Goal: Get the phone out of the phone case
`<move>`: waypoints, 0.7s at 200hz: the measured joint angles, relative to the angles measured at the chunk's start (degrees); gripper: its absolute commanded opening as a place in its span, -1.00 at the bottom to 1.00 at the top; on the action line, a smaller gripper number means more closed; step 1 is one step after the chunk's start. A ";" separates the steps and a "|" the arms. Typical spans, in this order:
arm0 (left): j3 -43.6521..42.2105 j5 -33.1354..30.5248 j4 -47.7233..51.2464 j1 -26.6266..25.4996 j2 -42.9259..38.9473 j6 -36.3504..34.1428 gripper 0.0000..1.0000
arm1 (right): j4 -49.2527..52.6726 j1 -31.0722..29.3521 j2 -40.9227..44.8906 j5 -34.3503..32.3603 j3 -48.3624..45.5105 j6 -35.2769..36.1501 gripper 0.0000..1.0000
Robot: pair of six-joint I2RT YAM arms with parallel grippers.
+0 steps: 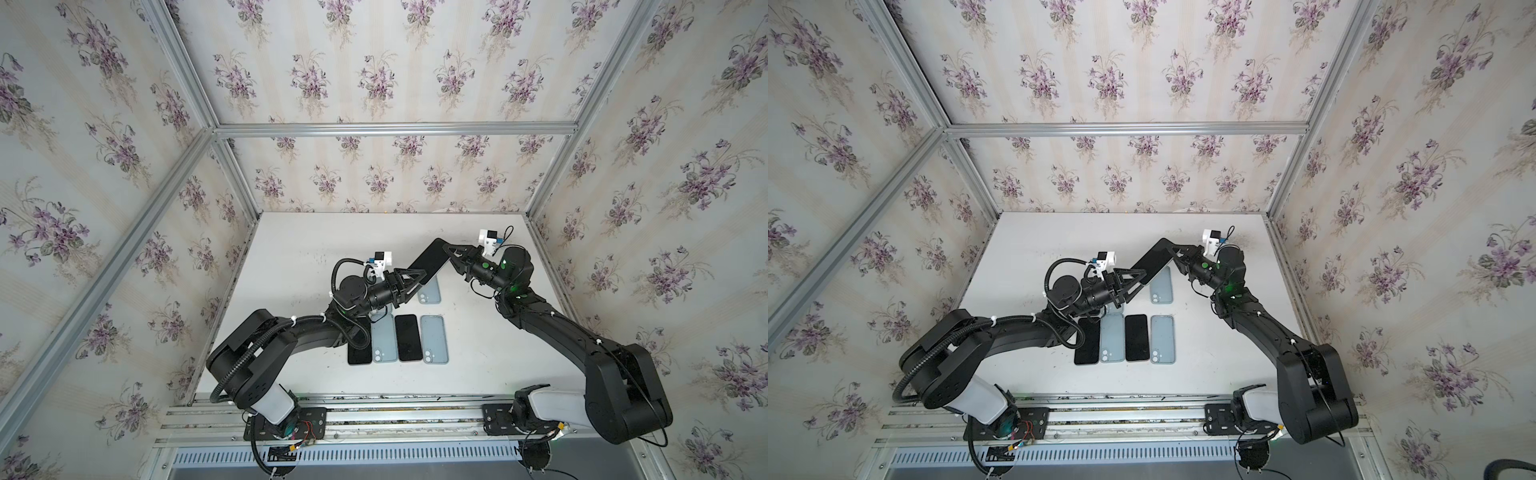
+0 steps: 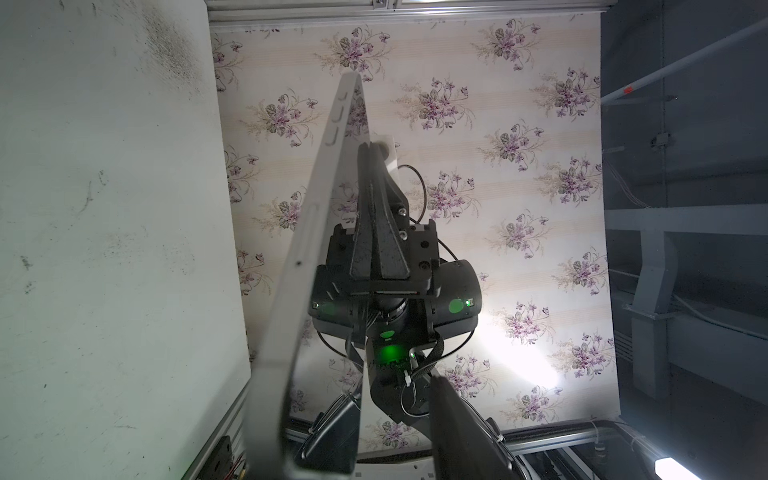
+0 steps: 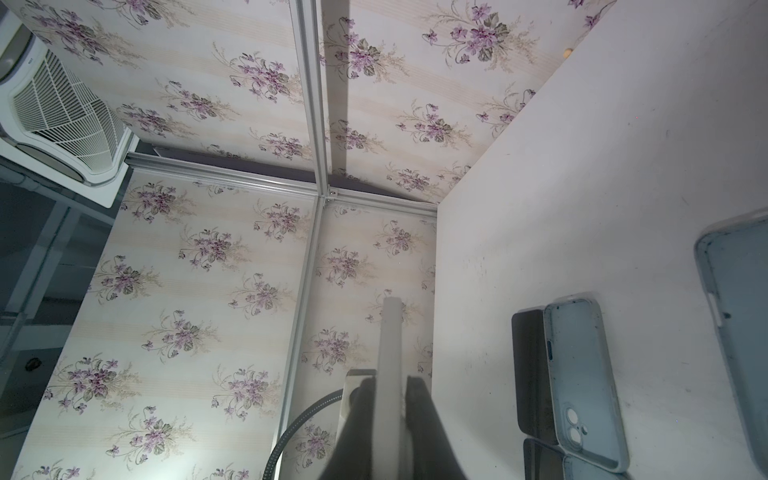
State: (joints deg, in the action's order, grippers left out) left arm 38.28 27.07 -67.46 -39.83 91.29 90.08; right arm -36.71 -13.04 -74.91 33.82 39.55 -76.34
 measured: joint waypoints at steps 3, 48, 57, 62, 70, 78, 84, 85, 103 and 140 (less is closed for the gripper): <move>0.02 0.00 0.00 0.00 0.07 -0.02 -0.32 | -0.15 -0.07 0.00 0.00 -0.04 -0.09 -1.00; 0.57 0.00 0.81 0.07 0.02 -1.14 -0.54 | -2.14 -0.59 0.28 -0.24 -1.20 -1.70 -1.00; 0.57 0.04 1.75 0.13 -0.42 -1.92 -0.57 | -2.51 -0.66 0.52 -0.28 -1.51 -1.77 -1.00; 0.57 0.15 2.34 0.20 -0.70 -2.34 -0.59 | -2.64 -0.66 0.61 -0.28 -1.73 -1.90 -1.00; 0.61 0.46 3.37 0.35 -1.29 -2.80 -0.63 | -2.86 -0.68 0.81 -0.26 -1.81 -2.32 -1.00; 0.74 0.46 4.70 0.55 -1.99 -3.63 -0.66 | -3.04 -0.68 0.96 -0.33 -1.86 -2.32 -1.00; 0.87 0.44 5.68 0.66 -2.47 -4.24 -0.68 | -3.28 -0.72 1.18 -0.42 -1.97 -2.34 -1.00; 0.90 0.44 5.92 0.70 -2.58 -4.33 -0.69 | -3.32 -0.70 1.20 -0.42 -1.99 -2.34 -1.00; 1.31 0.61 8.20 0.85 -3.82 -5.51 -0.75 | -3.91 -0.70 1.62 -0.37 -2.27 -2.78 -1.00; 1.53 1.77 10.14 1.53 -4.96 -6.75 -0.83 | -5.42 -0.76 1.88 -0.07 -2.99 -3.26 -0.78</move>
State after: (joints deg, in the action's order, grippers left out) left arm 39.81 28.84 -57.32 -38.30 86.32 83.33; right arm -42.13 -13.80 -73.03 33.76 36.56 -79.59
